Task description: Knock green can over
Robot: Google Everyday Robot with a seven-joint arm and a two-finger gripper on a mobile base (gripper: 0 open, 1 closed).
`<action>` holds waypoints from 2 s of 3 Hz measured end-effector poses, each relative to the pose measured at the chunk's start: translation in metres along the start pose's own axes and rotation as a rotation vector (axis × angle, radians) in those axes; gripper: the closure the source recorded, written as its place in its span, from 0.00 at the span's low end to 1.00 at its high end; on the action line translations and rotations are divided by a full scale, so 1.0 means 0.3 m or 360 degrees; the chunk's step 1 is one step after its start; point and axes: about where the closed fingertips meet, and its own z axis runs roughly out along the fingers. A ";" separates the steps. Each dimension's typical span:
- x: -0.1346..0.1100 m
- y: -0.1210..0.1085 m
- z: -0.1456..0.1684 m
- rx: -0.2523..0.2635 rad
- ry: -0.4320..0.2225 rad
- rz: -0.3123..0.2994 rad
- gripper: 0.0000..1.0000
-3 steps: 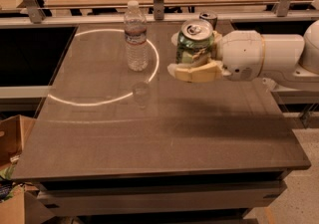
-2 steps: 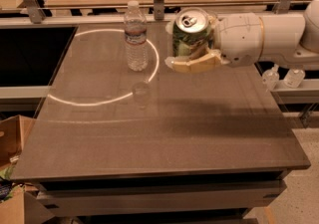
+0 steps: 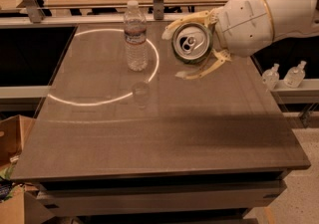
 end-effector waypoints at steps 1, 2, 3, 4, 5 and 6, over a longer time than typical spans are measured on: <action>0.003 0.061 -0.001 -0.0185 0.0134 -0.0174 1.00; 0.022 0.157 0.010 -0.0476 0.0256 -0.0286 1.00; 0.050 0.237 0.013 -0.0715 0.0379 -0.0379 1.00; 0.079 0.287 0.012 -0.0852 0.0507 -0.0456 1.00; 0.090 0.296 0.010 -0.0876 0.0537 -0.0467 1.00; 0.097 0.300 0.028 -0.0967 0.0635 -0.0469 1.00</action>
Offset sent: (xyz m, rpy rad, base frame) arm -0.0466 -0.0359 -0.0676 -0.5956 -0.1474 0.2876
